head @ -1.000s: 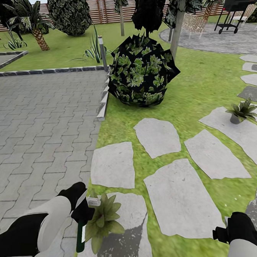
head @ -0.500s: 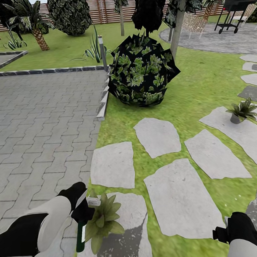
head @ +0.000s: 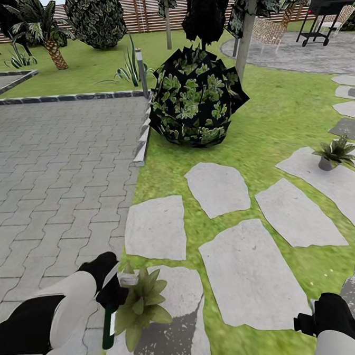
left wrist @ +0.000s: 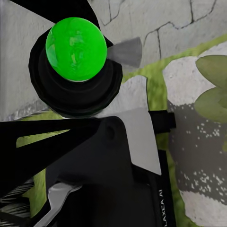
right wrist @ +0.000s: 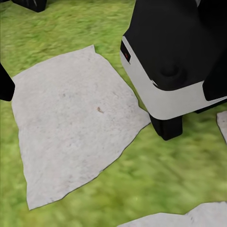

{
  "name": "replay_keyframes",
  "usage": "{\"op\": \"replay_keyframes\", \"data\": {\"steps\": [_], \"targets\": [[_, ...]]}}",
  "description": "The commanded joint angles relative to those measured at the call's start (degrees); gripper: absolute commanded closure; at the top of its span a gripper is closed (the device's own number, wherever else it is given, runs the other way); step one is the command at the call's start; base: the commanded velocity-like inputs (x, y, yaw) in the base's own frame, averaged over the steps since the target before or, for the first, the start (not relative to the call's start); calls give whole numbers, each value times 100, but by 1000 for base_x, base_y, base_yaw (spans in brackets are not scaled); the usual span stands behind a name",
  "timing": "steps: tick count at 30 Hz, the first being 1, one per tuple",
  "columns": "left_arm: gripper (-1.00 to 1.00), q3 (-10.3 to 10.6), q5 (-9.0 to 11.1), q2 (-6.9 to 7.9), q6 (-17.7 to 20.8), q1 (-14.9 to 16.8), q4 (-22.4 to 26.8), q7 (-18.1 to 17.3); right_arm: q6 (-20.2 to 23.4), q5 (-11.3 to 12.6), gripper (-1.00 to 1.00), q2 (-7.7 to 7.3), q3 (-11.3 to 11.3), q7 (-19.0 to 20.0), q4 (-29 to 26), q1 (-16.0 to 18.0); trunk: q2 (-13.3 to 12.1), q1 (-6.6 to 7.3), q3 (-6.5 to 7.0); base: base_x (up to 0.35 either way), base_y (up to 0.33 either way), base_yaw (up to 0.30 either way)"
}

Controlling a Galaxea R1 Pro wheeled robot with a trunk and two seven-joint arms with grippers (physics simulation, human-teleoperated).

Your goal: Pick up the pesticide atomizer in the garden and spray insectifuge to fully cover both potted plants in the garden.

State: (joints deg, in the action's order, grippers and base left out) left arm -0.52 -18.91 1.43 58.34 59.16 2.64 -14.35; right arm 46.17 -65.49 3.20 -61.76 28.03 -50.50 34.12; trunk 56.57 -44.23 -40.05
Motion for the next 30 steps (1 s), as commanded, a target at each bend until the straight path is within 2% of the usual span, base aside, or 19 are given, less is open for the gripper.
{"op": "replay_keyframes", "data": {"steps": [1,8,10,16,20,30], "targets": [[100,6,-50,36,20,0,8,-59,-3,-60,-100,6,-22,55,-12,7,4,-1,-5,0,0,0],[100,475,-46,329,20,-1,9,-59,-3,-60,-100,6,-24,53,-12,7,4,-1,-5,0,0,0],[100,516,-47,360,20,5,9,-59,-3,-60,-100,6,-22,53,-12,7,4,-1,-5,0,0,0],[100,527,-44,367,20,8,16,-59,-3,-60,-100,6,-21,53,-12,7,4,-1,-5,0,0,0],[100,519,-42,350,20,8,18,-59,-3,-60,-100,6,-23,53,-12,7,164,-88,-76,0,0,0],[100,467,-35,323,20,8,18,-59,-3,-60,-100,6,-21,53,-12,7,164,-88,-76,0,0,0]]}}
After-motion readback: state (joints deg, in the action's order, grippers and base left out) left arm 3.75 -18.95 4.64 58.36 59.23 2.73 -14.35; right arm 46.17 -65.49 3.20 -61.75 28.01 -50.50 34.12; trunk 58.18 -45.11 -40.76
